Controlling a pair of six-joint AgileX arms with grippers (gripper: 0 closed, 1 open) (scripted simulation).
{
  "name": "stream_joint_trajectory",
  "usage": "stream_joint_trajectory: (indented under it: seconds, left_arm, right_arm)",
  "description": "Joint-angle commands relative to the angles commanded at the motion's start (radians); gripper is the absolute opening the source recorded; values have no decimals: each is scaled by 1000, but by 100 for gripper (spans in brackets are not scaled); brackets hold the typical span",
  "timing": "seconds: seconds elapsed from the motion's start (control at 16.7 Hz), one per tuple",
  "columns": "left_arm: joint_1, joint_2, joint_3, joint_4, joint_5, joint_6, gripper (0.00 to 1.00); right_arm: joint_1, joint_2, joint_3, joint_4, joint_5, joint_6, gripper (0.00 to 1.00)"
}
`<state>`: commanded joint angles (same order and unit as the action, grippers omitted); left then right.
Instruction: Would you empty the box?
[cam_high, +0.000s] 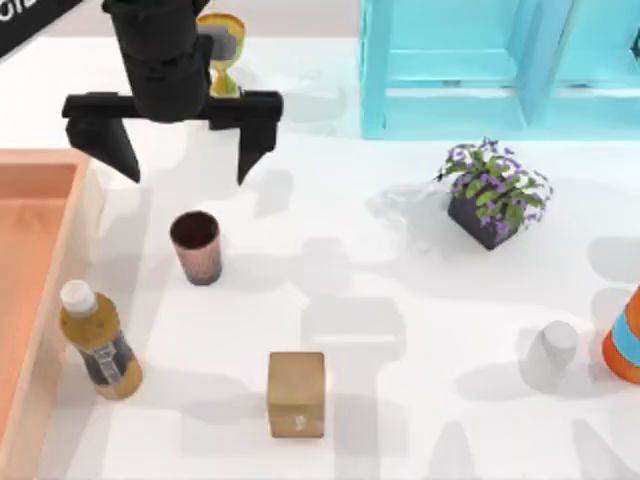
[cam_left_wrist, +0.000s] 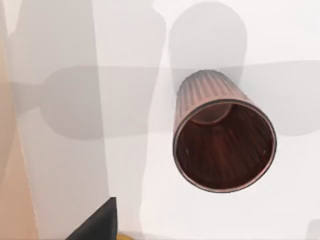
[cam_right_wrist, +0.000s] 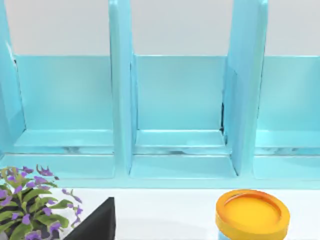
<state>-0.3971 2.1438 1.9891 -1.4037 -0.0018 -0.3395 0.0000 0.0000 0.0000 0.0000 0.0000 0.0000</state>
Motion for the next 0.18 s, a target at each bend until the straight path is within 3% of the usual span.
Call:
stream_joint_trajectory:
  seconds: [0.18]
  left_arm:
    - [3,1,45,-54,-5,-3,100]
  right_arm:
    - [0,0,0,0,0,0,100]
